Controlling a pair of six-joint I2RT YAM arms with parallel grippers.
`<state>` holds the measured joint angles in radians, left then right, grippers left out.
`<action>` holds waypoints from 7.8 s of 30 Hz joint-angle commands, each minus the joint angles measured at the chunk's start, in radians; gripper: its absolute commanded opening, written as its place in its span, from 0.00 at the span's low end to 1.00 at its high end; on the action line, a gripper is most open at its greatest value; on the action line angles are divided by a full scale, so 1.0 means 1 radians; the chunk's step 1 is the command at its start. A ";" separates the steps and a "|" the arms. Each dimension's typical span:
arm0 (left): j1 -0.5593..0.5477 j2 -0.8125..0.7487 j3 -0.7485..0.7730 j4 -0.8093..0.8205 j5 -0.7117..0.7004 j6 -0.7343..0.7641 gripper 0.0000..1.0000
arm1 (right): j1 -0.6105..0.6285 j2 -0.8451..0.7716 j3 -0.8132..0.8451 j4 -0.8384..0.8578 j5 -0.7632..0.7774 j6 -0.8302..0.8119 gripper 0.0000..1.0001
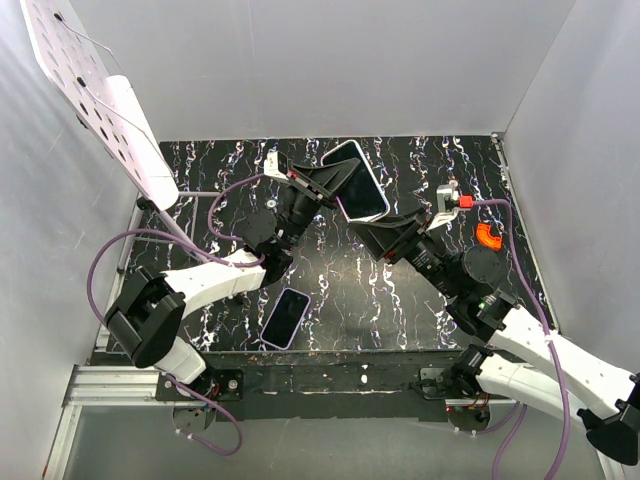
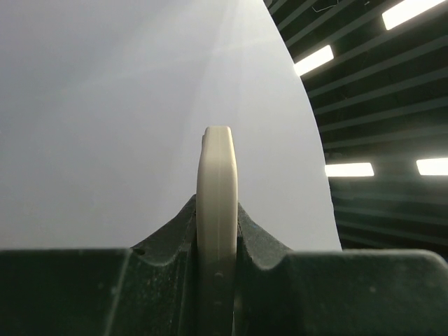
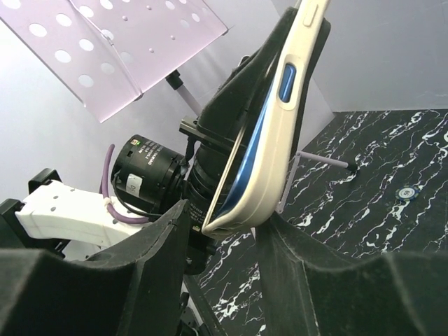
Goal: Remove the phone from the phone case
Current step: Remove the phone case from the phone.
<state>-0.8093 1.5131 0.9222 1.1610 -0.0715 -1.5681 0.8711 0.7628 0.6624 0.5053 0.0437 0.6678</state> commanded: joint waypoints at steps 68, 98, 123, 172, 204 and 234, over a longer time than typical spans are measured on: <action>-0.028 -0.077 0.181 0.105 0.407 -0.210 0.00 | -0.307 0.096 0.086 -0.328 -0.384 0.000 0.01; 0.064 -0.206 0.184 -0.380 0.550 0.290 0.00 | -0.313 -0.072 0.376 -0.648 -0.711 0.248 0.38; 0.065 -0.198 0.175 -0.337 0.602 0.244 0.00 | -0.313 0.027 0.375 -0.536 -0.662 0.286 0.38; 0.090 -0.277 0.161 -0.578 0.512 0.335 0.00 | -0.313 0.018 0.283 -0.484 -0.691 0.283 0.42; 0.113 -0.358 0.072 -0.727 0.599 0.477 0.81 | -0.327 -0.063 0.243 -0.447 -0.558 0.377 0.01; 0.064 -0.347 -0.065 -0.544 0.696 0.421 0.55 | -0.362 -0.163 0.160 -0.333 -0.453 0.593 0.01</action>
<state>-0.7326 1.1587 0.8364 0.5850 0.6174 -1.1511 0.5163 0.6247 0.8188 0.0273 -0.4236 1.2419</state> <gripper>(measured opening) 0.579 0.073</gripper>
